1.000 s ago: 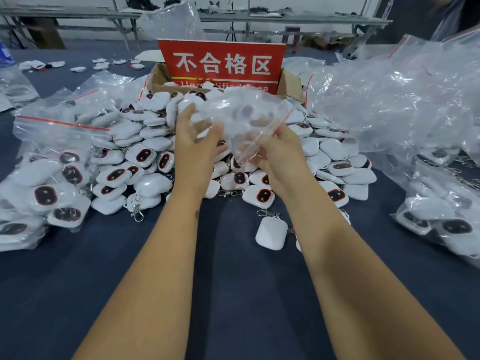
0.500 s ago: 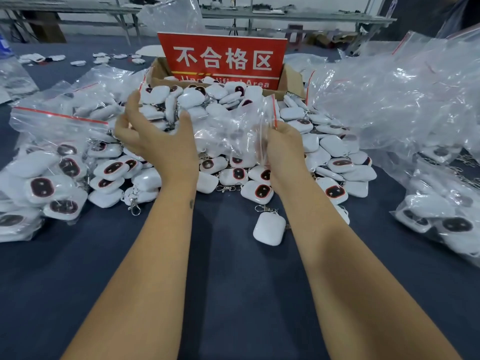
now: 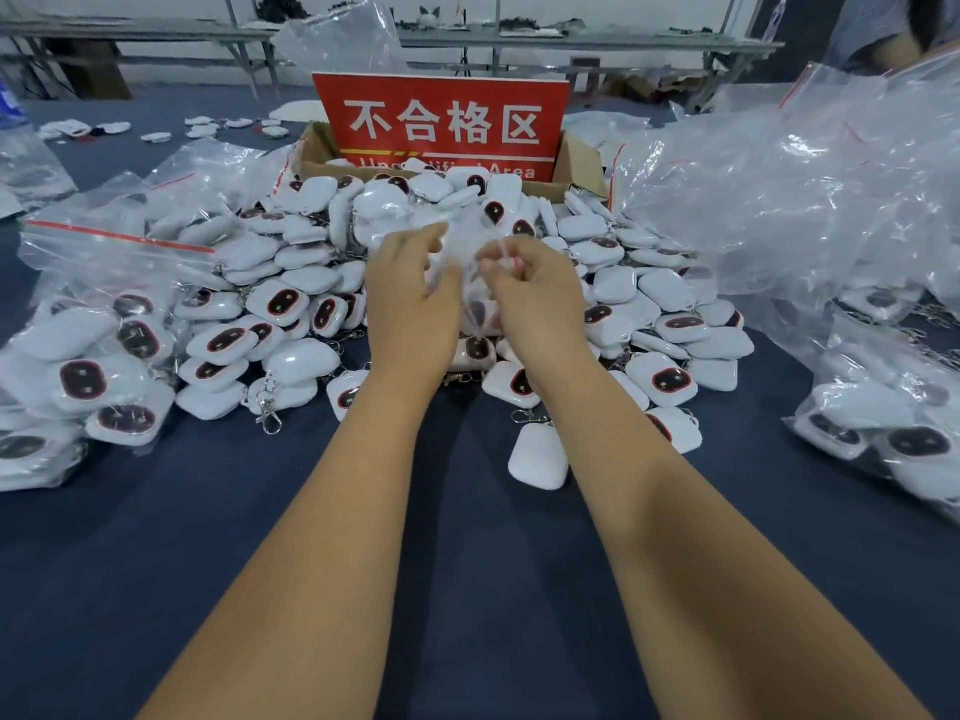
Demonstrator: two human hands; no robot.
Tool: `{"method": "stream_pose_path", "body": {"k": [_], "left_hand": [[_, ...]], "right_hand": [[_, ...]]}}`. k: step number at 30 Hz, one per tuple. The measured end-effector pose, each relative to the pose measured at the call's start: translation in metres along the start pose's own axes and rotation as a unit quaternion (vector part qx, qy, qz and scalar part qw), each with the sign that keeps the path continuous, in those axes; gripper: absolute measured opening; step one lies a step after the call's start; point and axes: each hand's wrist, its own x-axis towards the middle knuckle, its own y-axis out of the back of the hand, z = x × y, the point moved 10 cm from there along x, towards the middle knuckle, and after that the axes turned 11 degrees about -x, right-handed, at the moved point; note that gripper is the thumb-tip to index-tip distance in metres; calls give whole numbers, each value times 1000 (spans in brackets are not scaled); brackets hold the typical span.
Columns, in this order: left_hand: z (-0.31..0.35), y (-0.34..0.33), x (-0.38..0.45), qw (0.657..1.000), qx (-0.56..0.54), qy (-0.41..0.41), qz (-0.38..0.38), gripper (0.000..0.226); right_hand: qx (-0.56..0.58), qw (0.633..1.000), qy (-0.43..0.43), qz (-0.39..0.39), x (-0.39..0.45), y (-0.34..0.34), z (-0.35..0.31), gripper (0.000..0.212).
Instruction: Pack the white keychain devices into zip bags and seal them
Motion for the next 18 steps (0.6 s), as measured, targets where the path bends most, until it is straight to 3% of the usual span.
{"method": "stream_pose_path", "body": {"k": [3, 5, 9, 12, 18], "left_hand": [[-8, -12, -3, 996, -53, 27, -59, 55], [-5, -20, -7, 995, -44, 6, -84, 47], [19, -2, -4, 997, -14, -70, 2, 38], [31, 10, -5, 991, 17, -123, 49, 32], [5, 32, 5, 995, 18, -42, 91, 45]], "right_hand": [[105, 991, -76, 37, 3, 15, 14, 17], [156, 981, -104, 39, 3, 18, 19, 15], [166, 979, -100, 59, 1, 23, 17, 13], [112, 991, -54, 54, -1, 17, 4, 6], [-41, 996, 80, -2, -13, -3, -25, 7]]}}
